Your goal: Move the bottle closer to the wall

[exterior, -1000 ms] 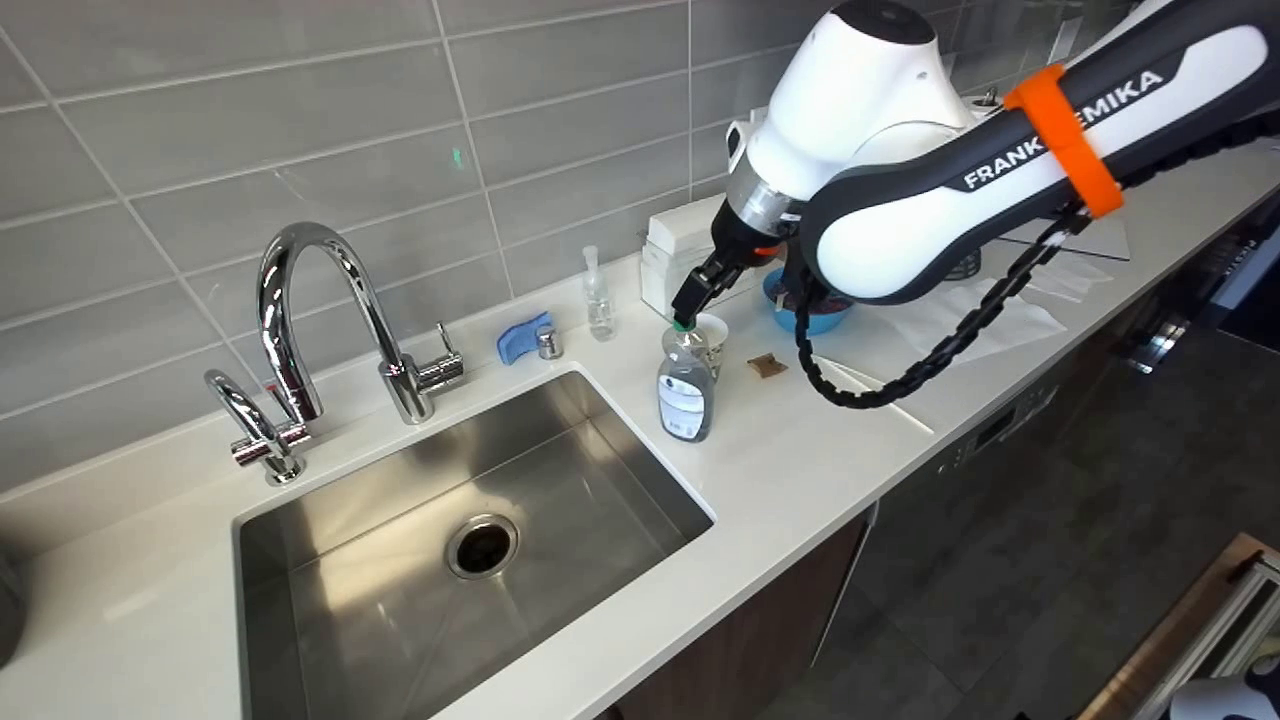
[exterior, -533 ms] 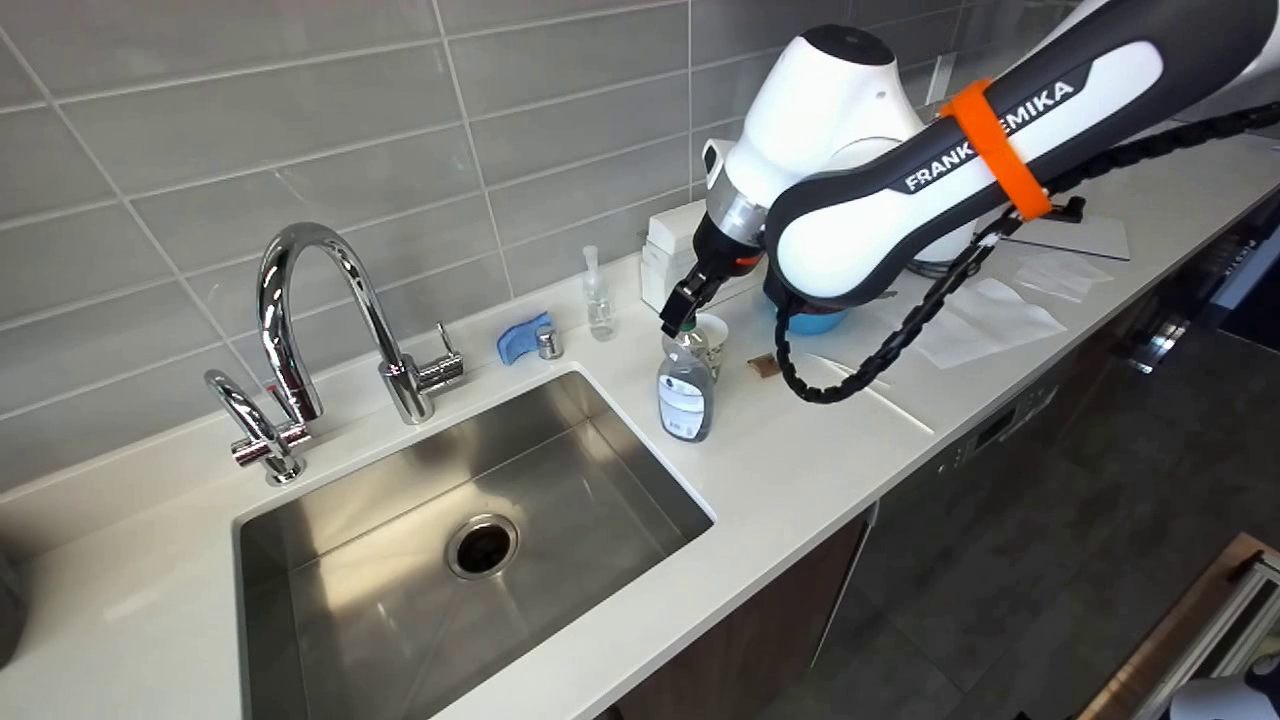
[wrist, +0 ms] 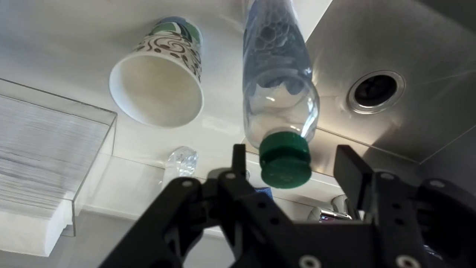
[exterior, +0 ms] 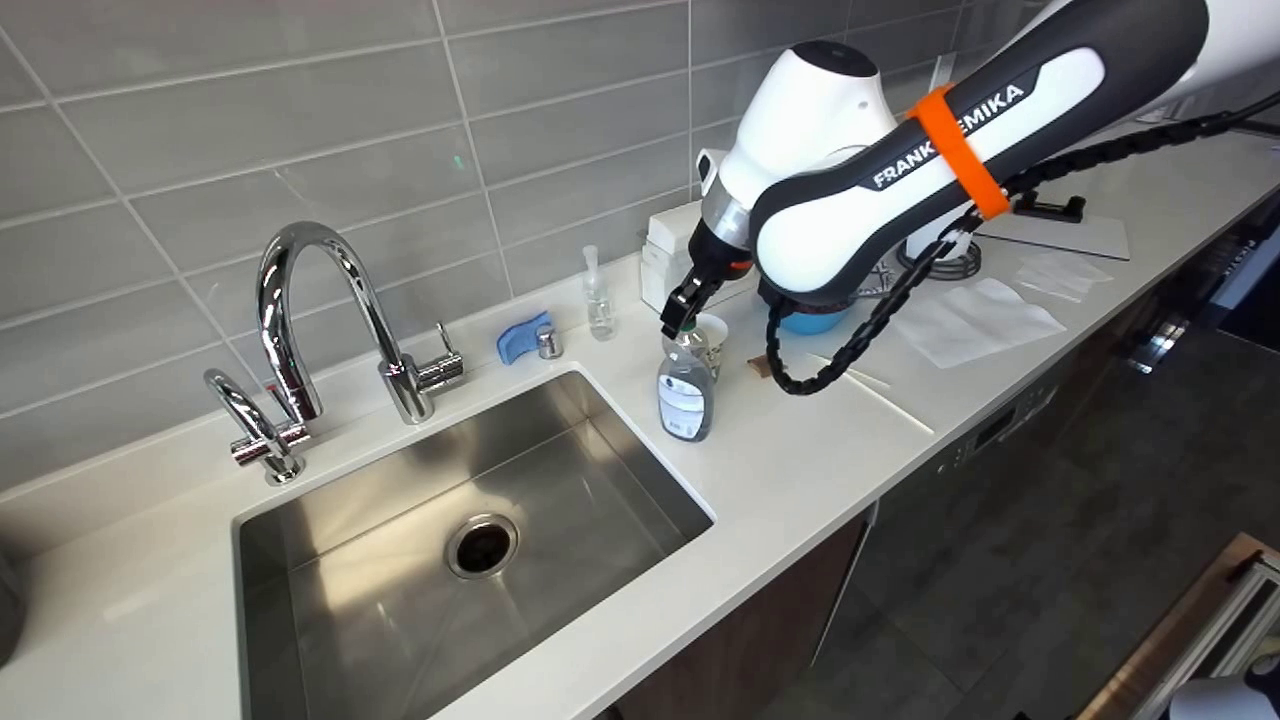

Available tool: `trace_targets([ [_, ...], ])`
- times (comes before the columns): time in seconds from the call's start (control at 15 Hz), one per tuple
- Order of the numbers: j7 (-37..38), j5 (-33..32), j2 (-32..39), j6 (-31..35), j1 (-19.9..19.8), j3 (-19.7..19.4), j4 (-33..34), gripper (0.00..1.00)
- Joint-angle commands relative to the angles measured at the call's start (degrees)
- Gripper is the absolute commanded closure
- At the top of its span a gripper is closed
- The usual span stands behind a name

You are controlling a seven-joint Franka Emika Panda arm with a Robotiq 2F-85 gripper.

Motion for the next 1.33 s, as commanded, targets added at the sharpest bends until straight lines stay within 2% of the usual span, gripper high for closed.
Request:
trace_targets([
  [0.0, -2.61, 2.28, 1.55, -0.23, -0.32, 0.15, 1.2, 0.5],
  [0.13, -2.93, 2.49, 1.76, -0.41, -0.44, 0.19, 1.37, 0.65],
  [0.2, -3.29, 2.77, 1.91, -0.24, -0.55, 0.31, 1.49, 0.81],
  [0.27, -3.95, 3.08, 2.06, 0.15, -0.68, 0.53, 1.61, 0.9],
  [0.6, -3.12, 5.7, 1.63, 0.23, -0.6, 1.05, 3.16, 0.91],
  [0.93, 6.57, 2.64, 3.95, -1.17, 1.07, -2.49, 9.58, 0.91],
  [1.27, 14.6, 0.37, 9.56, -1.66, 3.6, -5.57, 18.76, 0.91],
])
